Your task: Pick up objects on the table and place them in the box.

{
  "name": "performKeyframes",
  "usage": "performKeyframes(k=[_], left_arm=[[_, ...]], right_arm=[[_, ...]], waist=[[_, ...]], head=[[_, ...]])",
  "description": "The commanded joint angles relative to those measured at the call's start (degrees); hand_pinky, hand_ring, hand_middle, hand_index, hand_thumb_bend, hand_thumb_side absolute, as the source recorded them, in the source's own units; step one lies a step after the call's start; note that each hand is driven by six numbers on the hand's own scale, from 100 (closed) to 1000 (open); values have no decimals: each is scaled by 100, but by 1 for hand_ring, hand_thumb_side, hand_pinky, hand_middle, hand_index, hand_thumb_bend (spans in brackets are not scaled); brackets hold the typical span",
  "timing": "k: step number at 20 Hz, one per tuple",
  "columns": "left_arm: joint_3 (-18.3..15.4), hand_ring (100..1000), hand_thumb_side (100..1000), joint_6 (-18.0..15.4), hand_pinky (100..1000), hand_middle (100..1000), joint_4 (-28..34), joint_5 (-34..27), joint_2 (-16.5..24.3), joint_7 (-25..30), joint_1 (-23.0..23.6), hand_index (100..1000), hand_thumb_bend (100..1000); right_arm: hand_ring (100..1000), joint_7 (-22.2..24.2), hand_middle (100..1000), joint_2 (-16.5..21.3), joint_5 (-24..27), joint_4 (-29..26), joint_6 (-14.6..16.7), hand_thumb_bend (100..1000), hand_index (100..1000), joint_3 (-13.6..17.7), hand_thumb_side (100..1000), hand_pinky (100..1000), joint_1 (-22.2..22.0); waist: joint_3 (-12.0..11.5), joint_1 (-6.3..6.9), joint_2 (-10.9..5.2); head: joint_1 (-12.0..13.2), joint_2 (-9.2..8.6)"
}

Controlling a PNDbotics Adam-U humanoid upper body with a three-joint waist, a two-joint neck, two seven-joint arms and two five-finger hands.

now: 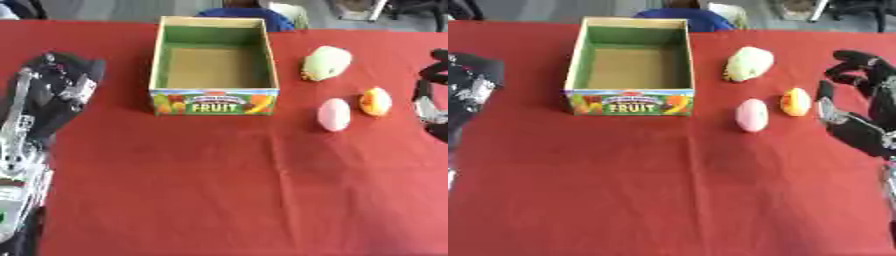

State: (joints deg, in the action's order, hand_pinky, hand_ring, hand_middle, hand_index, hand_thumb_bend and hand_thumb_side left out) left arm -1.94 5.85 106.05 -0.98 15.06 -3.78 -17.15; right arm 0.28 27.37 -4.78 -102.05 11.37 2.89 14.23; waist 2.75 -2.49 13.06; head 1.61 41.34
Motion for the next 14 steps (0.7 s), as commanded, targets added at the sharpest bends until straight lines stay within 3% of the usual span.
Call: performKeyframes(k=[1,14], left_arm=[[-23,518,358,-4,593,514,95,-11,71,22,-31,559,510],[-5,518,359,-3,593,514,87,-9,86,46,-18,559,509]], right_arm=[[943,28,595,542,-67,134,117,167,814,-2,100,768,136],[941,249,605,1276,-483,1219,475,241,830,-217,100,767,570]], waist=[[1,-5,-110],[-38,-34,-130]], head=[[4,44],[-4,50]])
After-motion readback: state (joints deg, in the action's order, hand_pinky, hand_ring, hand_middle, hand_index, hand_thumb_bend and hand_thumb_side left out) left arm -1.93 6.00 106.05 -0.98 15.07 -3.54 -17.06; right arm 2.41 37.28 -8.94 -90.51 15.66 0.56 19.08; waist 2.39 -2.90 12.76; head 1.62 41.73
